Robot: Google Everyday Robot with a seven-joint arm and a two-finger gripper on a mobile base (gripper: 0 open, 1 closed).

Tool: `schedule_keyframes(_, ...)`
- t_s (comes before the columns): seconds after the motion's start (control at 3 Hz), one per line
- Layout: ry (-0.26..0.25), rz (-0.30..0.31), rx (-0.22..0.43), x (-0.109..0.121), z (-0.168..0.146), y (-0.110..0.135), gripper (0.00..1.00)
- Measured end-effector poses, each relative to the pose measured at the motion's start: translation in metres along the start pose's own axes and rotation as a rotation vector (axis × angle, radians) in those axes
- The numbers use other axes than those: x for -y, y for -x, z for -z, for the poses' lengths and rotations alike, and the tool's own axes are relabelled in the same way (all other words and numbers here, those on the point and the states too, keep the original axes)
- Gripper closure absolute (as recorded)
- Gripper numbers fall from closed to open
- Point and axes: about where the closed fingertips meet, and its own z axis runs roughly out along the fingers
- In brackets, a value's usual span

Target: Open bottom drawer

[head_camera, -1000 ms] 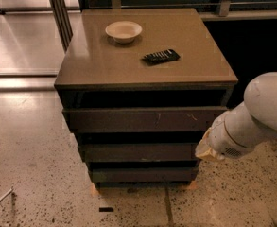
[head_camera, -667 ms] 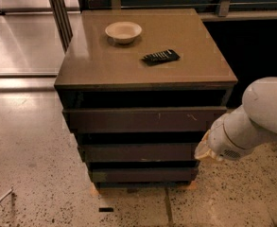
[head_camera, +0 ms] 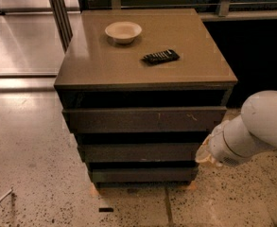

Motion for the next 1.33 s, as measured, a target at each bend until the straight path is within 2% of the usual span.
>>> schedule_keyframes(0.33,-0.006,-0.018,-0.012,-0.018,-0.063,-0.035,1.00)
schedule_keyframes(0.67,-0.008,-0.060,0.043,-0.017,-0.138,-0.061,1.00)
schedule_keyframes(1.0,-0.020,-0.112,0.129,0.008,-0.200,-0.072,1.00)
schedule_keyframes(1.33,0.037,-0.139,0.146,-0.007,-0.233,-0.077,1.00)
